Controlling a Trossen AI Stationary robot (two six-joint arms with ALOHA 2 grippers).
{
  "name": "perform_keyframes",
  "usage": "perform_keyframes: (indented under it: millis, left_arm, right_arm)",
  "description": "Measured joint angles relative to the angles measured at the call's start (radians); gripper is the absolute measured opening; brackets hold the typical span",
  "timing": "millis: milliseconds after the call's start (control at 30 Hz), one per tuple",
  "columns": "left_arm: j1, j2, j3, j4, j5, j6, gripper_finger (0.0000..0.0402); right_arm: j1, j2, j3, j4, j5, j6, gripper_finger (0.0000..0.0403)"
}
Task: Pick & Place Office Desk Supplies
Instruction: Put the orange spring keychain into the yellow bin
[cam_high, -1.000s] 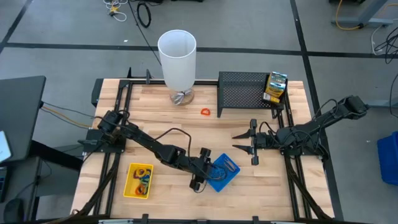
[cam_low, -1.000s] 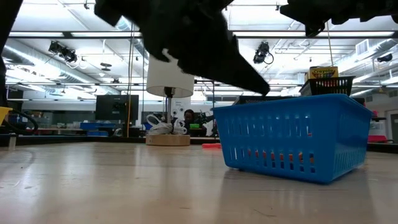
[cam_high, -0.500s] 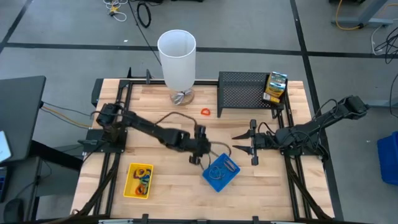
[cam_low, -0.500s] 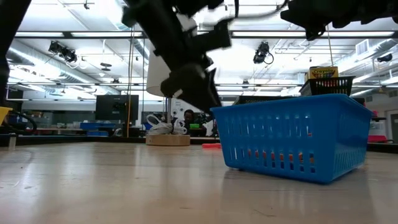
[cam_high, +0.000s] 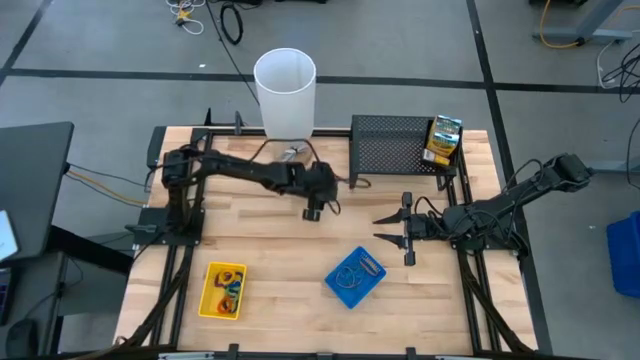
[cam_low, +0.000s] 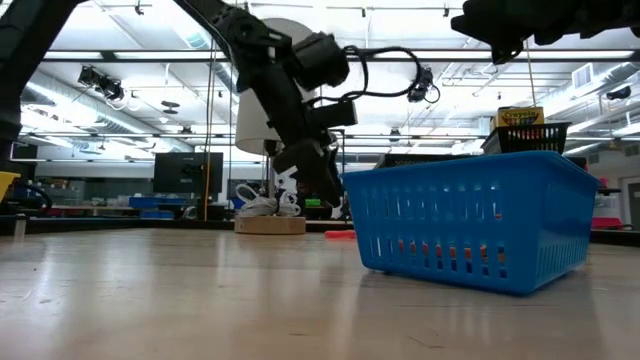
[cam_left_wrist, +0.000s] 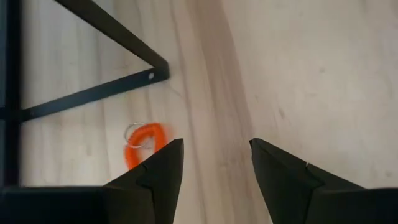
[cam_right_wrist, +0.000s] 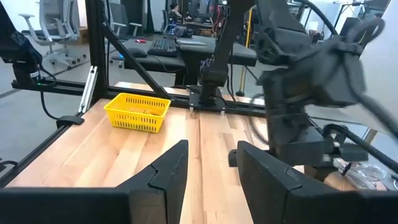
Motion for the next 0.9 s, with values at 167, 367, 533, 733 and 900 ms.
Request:
perform_keyframes:
  millis: [167, 367, 533, 733, 900]
  left_arm:
    - [0.078, 0.000, 0.000, 0.036, 0.132, 0.015, 0.0195]
    - [0.162, 0.020, 0.004, 0.053, 0.222, 0.007, 0.0194]
    - [0.188, 0.067, 0.079, -0.023, 0.262, 0.000, 0.0188]
    - [0.188, 0.174, 0.244, -0.183, 0.255, 0.026, 0.0183]
    - [0.186, 0.239, 0.304, -0.266, 0.234, 0.033, 0.0183]
  right_arm:
    - [0.000, 0.000, 0.000, 0.000, 0.000, -0.002, 0.0148]
    - [0.000, 0.000, 0.000, 0.001, 0.000, -0.010, 0.0148]
    - [-0.003, 0.000, 0.000, 0.008, 0.000, -0.018, 0.0148]
    - [-0.006, 0.000, 0.000, 0.009, 0.000, -0.018, 0.0148]
    - [-0.005, 0.000, 0.000, 0.008, 0.000, -0.009, 0.0148]
